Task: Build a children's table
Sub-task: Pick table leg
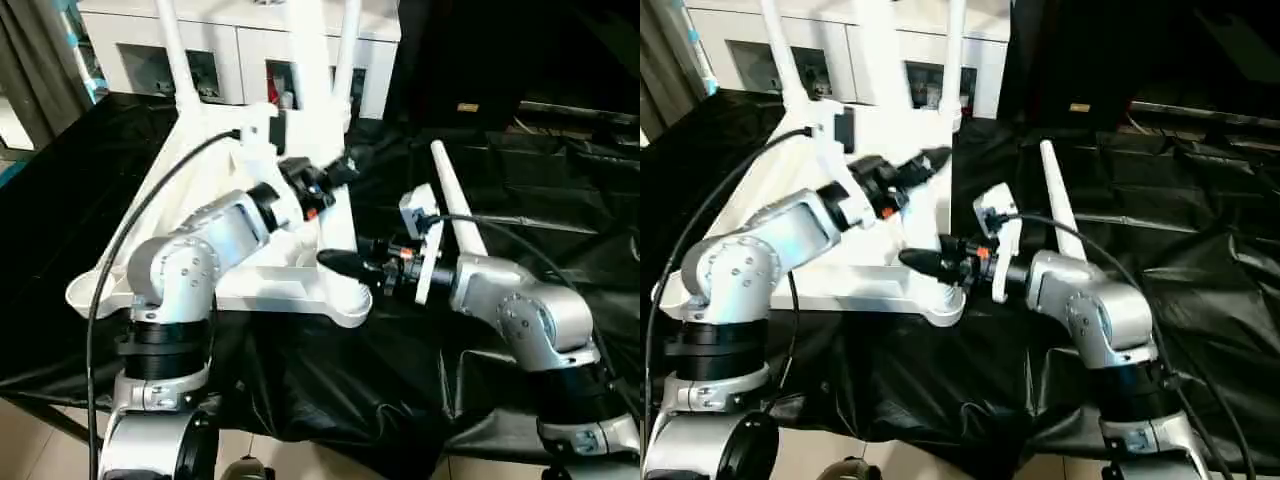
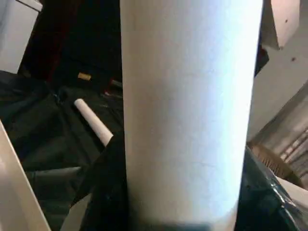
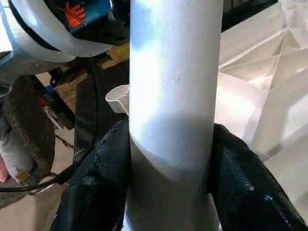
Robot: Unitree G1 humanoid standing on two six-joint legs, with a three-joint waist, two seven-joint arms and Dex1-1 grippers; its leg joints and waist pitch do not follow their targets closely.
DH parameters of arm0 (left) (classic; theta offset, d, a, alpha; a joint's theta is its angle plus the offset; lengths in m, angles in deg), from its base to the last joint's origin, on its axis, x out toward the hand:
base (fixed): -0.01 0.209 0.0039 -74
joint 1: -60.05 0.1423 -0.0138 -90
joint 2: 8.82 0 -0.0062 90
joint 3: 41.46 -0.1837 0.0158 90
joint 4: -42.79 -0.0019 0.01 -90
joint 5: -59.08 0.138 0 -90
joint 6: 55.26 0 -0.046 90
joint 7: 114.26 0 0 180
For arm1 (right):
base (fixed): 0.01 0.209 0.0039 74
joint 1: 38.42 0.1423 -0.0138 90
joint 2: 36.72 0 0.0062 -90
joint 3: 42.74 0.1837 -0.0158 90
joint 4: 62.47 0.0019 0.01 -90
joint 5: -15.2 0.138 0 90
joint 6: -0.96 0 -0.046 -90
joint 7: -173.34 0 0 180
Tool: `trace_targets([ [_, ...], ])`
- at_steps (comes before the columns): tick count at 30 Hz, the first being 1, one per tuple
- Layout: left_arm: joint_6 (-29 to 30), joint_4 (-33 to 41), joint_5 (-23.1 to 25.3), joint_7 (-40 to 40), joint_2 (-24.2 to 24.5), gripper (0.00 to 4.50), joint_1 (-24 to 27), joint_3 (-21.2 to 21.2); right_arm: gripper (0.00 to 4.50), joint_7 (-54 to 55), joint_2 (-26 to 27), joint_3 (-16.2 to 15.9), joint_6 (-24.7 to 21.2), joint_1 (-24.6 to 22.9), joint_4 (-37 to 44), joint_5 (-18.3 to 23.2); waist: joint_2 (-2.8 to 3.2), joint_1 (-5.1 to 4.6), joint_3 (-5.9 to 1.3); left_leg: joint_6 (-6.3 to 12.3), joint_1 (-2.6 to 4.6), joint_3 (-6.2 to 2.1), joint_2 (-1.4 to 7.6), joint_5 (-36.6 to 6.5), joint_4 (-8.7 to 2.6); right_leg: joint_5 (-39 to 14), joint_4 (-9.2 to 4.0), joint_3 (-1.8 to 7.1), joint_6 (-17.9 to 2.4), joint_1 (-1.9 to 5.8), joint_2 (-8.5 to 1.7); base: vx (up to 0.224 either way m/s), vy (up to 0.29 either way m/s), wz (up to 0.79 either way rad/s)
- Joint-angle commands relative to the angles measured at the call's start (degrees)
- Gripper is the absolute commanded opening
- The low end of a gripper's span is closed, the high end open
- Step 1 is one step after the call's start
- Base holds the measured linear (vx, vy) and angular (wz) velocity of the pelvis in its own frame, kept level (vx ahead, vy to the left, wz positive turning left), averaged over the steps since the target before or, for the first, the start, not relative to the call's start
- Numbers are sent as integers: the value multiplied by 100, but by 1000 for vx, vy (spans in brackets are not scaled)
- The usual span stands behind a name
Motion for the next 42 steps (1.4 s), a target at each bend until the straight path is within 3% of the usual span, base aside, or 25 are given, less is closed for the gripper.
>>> trace_targets([
  [1, 115, -20, -111, -85, -11, 191, -47, 168, 247, -403, -110, 81, -193, 98, 167, 425, 54, 9, -467, -157, 138, -161, 323, -700, -362, 68, -435, 277, -1153, 286, -513, 0, 0, 0],
  [6, 488, -267, -660, -209, -173, 188, -132, 625, 278, -439, -282, 521, -661, 263, -75, 759, 38, 36, -464, -71, 118, -154, 309, -623, -339, 162, -425, 273, -1250, 297, -518, 0, 0, 0],
  [7, 584, -329, -816, -180, -181, 187, -162, 712, 305, -327, -259, 714, -795, 359, -196, 877, 44, 16, -464, -74, 131, -146, 297, -670, -336, 2, -446, 276, -1248, 283, -514, 0, 0, 0],
  [9, 647, -368, -944, -124, -161, 187, -169, 721, 306, -310, -280, 944, -1009, 456, -263, 1115, 46, 12, -465, -88, 130, -151, 297, -669, -342, -96, -450, 271, -1237, 289, -510, 0, 0, 0],
  [10, 675, -386, -1017, -99, -171, 187, -171, 736, 307, -317, -300, 1032, -1107, 486, -269, 1223, 75, 13, -465, -95, 140, -149, 304, -671, -339, -104, -454, 274, -1220, 276, -504, 0, 0, 0],
  [13, 790, -409, -1236, -49, -224, 187, -187, 777, 307, -341, -382, 1222, -1370, 538, -271, 1557, 58, 20, -482, -75, 133, -151, 308, -533, -330, 185, -426, 268, -1254, 295, -502, 0, 0, 0],
  [15, 880, -383, -1323, 33, -239, 187, -192, 774, 307, -420, -443, 1278, -1564, 569, -293, 1687, -5, 15, -476, -23, 122, -138, 306, -481, -335, 190, -430, 266, -1261, 303, -500, 0, 0, 0],
  [22, 882, -176, -1527, 486, -194, 187, -140, 642, 307, -775, -753, 817, -1828, 456, -85, 1549, -33, 50, -456, -60, 126, -136, 317, -490, -346, -308, -471, 278, -1067, 299, -530, 0, 0, 0],
  [25, 784, 105, -1560, 1028, 1, 187, -33, 341, 307, -734, -750, 596, -1927, 443, -32, 1573, -84, 32, -458, -33, 118, -122, 311, -424, -344, -311, -471, 280, -1026, 280, -523, 0, 0, 0],
  [27, 789, 144, -1551, 1100, 15, 187, -39, 293, 307, -757, -729, 495, -1930, 449, -59, 1508, -59, 40, -458, -33, 118, -125, 314, -391, -345, -288, -457, 281, -1037, 279, -529, 0, 0, 0],
  [29, 791, 192, -1543, 1114, 14, 187, -54, 248, 289, -765, -676, 321, -1936, 457, -116, 1396, -74, 39, -454, -57, 119, -125, 323, -410, -347, -332, -458, 277, -1037, 272, -532, 0, 0, 0],
  [40, 653, 150, -1538, 1243, 41, 186, -43, 203, 203, -600, -522, 352, -1886, 502, -261, 1423, -63, 48, -459, -128, 119, -125, 313, -439, -355, -310, -459, 283, -957, 273, -529, 0, 0, 0],
  [42, 625, 157, -1479, 1219, 68, 186, -25, 174, 199, -458, -435, 403, -1790, 482, -277, 1356, -38, 45, -460, -143, 117, -130, 315, -453, -355, -322, -456, 281, -955, 269, -529, 0, 0, 0],
])
